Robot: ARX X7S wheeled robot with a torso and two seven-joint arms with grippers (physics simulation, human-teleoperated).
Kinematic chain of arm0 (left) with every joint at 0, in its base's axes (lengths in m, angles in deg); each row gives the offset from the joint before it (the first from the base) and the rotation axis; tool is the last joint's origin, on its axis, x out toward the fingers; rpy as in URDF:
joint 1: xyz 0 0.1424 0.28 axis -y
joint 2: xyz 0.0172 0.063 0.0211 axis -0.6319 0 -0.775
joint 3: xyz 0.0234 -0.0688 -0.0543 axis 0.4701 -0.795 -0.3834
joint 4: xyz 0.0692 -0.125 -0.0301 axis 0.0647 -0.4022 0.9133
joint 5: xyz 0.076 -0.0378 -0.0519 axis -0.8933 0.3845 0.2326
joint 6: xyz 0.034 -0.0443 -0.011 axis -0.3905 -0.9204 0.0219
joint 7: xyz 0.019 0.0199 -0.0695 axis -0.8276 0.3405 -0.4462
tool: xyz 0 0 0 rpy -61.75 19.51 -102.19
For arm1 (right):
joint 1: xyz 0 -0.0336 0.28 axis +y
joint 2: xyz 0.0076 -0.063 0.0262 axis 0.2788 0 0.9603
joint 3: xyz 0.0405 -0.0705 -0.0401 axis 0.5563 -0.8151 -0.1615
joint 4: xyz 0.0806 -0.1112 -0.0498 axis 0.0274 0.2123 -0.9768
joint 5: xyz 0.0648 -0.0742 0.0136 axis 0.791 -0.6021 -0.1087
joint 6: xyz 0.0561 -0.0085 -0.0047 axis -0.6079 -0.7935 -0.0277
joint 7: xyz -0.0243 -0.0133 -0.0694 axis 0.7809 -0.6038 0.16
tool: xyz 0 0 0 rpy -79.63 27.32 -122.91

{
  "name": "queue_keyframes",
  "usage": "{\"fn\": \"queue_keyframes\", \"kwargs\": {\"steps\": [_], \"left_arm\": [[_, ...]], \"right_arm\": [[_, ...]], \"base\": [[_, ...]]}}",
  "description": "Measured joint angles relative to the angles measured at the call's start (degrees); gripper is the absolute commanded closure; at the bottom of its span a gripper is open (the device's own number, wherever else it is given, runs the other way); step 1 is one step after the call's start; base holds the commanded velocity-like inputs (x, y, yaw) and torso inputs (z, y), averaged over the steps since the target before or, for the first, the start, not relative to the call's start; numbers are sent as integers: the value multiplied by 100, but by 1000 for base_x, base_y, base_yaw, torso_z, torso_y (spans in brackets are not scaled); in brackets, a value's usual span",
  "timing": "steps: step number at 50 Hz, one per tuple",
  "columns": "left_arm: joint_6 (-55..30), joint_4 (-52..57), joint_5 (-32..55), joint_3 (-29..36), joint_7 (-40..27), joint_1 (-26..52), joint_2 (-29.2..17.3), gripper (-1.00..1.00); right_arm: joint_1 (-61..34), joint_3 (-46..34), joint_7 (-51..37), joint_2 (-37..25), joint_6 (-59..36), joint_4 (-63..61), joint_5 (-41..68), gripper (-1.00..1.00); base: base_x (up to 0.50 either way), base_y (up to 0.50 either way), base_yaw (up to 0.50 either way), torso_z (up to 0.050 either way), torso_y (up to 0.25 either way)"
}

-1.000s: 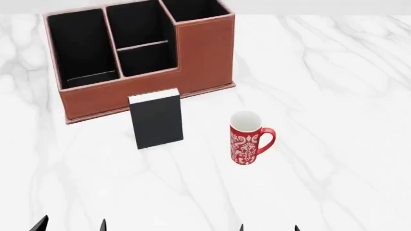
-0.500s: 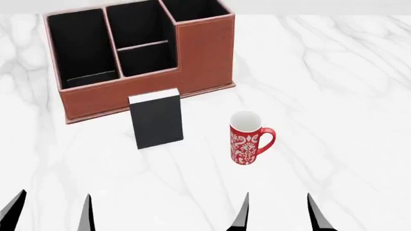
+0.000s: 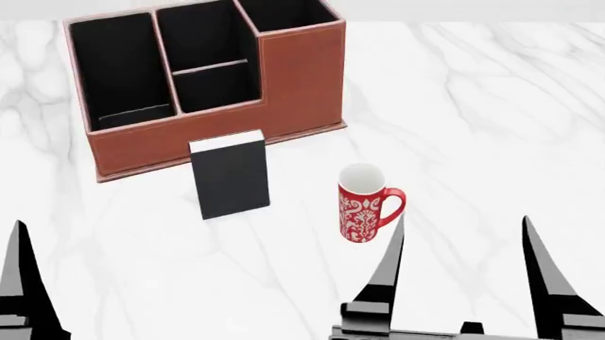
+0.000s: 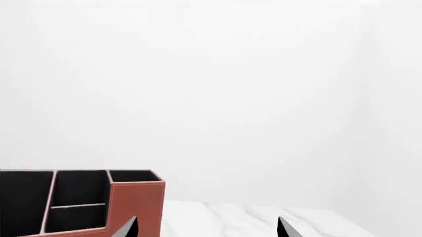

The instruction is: Pick up the book and place it in the front compartment of the caddy.

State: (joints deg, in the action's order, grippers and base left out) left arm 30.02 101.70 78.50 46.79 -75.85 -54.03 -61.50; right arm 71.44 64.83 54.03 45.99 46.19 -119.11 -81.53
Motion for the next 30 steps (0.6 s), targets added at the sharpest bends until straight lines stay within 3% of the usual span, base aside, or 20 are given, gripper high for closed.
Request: {"fn": "queue_keyframes", "kwargs": {"steps": [16, 30], "left_arm": [[-320, 601, 313, -252, -262, 46, -197, -100], [-443, 830, 478, -270, -402, 70, -314, -100]], "right_arm": [[-149, -100, -128, -118, -567, -545, -100, -100], [-169, -173, -188, -191, -625, -628, -91, -100]], "base": [[9, 0, 0, 0, 0], [489, 81, 0, 0, 0]]}}
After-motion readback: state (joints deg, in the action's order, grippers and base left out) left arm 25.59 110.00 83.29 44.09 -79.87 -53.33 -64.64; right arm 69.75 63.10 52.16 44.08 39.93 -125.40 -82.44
